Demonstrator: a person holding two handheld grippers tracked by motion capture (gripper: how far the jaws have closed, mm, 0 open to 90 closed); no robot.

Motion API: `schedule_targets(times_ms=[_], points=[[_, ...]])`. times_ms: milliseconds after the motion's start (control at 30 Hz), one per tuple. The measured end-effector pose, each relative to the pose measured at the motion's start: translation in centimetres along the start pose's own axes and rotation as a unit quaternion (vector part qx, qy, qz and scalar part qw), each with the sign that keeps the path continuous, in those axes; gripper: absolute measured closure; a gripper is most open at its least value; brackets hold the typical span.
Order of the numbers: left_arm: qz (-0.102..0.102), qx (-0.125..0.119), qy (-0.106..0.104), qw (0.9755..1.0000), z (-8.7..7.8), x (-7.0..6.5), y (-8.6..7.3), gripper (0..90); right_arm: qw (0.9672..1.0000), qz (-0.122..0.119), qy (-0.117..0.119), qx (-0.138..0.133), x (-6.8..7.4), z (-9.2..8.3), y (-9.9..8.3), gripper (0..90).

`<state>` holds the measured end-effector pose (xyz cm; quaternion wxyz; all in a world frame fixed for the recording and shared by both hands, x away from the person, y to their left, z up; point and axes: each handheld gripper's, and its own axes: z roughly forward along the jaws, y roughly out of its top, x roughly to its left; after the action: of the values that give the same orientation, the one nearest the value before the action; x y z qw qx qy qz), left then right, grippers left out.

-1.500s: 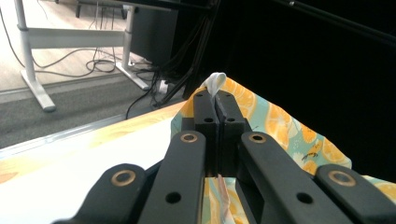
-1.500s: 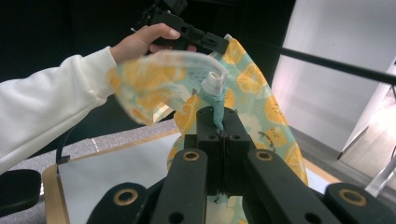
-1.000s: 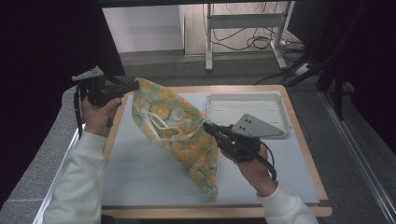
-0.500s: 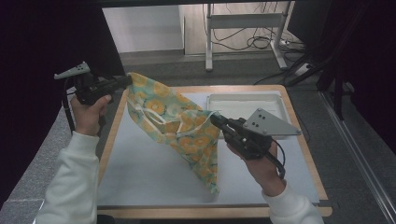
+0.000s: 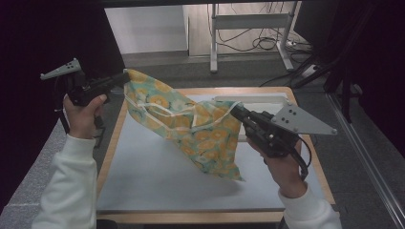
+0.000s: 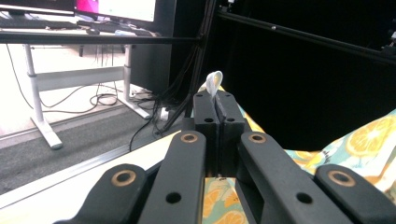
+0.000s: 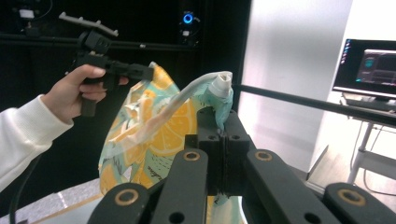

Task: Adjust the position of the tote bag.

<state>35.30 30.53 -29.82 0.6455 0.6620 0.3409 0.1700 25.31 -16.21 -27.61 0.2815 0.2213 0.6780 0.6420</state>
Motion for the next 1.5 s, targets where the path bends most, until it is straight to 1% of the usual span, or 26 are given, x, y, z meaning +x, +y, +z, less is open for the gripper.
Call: schedule_targets(times_ms=[200, 300, 400, 500, 667, 700, 833, 967, 1233, 1333, 1433, 1500], points=[[0.0, -0.001, -0.001, 1.0, -0.3, 0.0, 0.2, 90.0, 0.9999, 0.004, -0.01, -0.001, -1.0, -0.4, 0.1, 88.5], [0.004, -0.003, -0.002, 1.0, -0.3, -0.3, 0.4, 90.0, 0.9998, 0.006, -0.018, -0.001, -1.5, -0.5, 0.2, 88.5], [0.008, -0.002, -0.004, 1.0, -0.4, -0.7, 0.6, 90.0, 0.9998, 0.011, -0.019, 0.0, -2.1, -0.5, 0.3, 88.5], [0.01, 0.0, -0.003, 0.9999, -0.5, -0.9, 0.8, 90.0, 0.9996, 0.012, -0.027, -0.001, -2.7, -0.3, 0.4, 88.5], [0.01, -0.005, -0.004, 0.9999, -1.0, -1.0, 0.9, 90.0, 0.9991, 0.011, -0.04, 0.0, -3.7, -0.1, 0.8, 88.5], [0.011, -0.007, -0.005, 0.9999, -1.1, -1.1, 1.0, 90.0, 0.9991, 0.015, -0.041, 0.0, -3.8, 0.0, 0.9, 88.5], [0.015, -0.013, -0.01, 0.9997, -1.7, -1.6, 1.2, 90.0, 0.9986, 0.019, -0.049, 0.001, -4.7, 0.4, 1.3, 88.5], [0.023, -0.012, -0.011, 0.9996, -2.3, -2.3, 1.6, 90.0, 0.9982, 0.026, -0.055, 0.001, -5.5, 0.8, 1.5, 88.5], [0.031, -0.012, -0.01, 0.9994, -3.6, -3.3, 1.5, 90.0, 0.9978, 0.034, -0.056, 0.004, -6.5, 1.7, 1.8, 88.5], [0.03, -0.013, -0.01, 0.9994, -4.0, -3.7, 1.4, 90.0, 0.9978, 0.039, -0.054, 0.006, -6.9, 2.0, 1.8, 88.5], [0.032, -0.015, -0.008, 0.9993, -4.4, -4.3, 1.3, 90.0, 0.9977, 0.042, -0.053, 0.006, -7.2, 2.3, 1.8, 88.4], [0.033, -0.012, -0.006, 0.9994, -4.7, -4.7, 1.1, 90.0, 0.9977, 0.045, -0.051, 0.009, -7.4, 2.5, 1.8, 88.4]])
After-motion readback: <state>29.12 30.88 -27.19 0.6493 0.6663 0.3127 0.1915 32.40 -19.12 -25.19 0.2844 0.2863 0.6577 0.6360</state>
